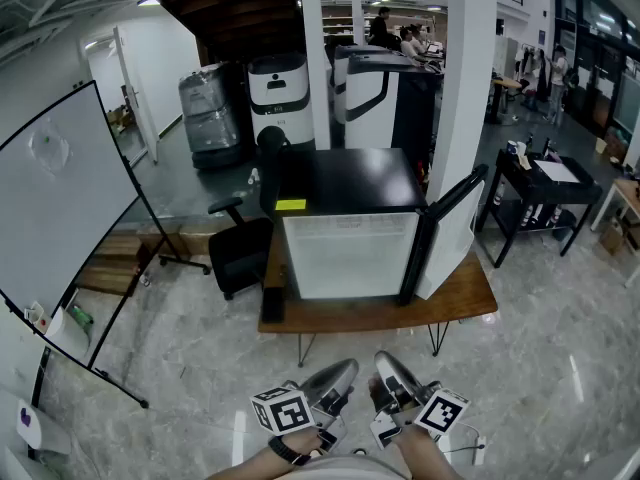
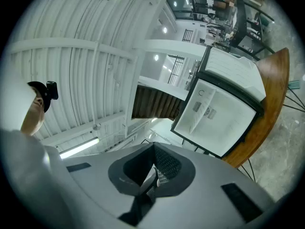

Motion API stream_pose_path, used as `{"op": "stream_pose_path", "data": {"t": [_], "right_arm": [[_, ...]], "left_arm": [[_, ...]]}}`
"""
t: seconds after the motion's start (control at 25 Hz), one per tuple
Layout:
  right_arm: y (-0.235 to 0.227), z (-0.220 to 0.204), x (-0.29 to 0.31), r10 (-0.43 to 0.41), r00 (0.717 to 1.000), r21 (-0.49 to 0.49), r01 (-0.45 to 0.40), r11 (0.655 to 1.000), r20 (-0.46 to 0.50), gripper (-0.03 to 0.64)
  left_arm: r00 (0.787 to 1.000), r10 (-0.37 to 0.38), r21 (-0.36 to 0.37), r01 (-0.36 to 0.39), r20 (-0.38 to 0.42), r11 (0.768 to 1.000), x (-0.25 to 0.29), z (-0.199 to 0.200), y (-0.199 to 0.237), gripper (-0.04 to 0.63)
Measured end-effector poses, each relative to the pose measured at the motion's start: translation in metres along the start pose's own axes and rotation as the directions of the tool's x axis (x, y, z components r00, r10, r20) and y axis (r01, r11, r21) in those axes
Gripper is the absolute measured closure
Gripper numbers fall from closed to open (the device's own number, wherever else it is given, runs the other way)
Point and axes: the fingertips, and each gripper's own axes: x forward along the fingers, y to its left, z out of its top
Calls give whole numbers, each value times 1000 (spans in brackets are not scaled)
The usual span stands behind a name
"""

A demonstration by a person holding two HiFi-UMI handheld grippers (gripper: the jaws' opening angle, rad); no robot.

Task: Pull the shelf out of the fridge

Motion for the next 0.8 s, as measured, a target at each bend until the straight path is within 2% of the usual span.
{"op": "stream_pose_path", "data": {"t": [0.4, 0.8], "right_arm": [[0, 0, -7, 8, 1000, 9, -8, 1000, -5, 597], [0, 11, -13, 21, 999, 39, -22, 999, 23, 597]], "left_arm": [[1000, -2, 14, 2, -5, 1000, 2, -6, -6, 589], [999, 39, 95, -41, 21, 995, 6, 9, -5, 589]]}}
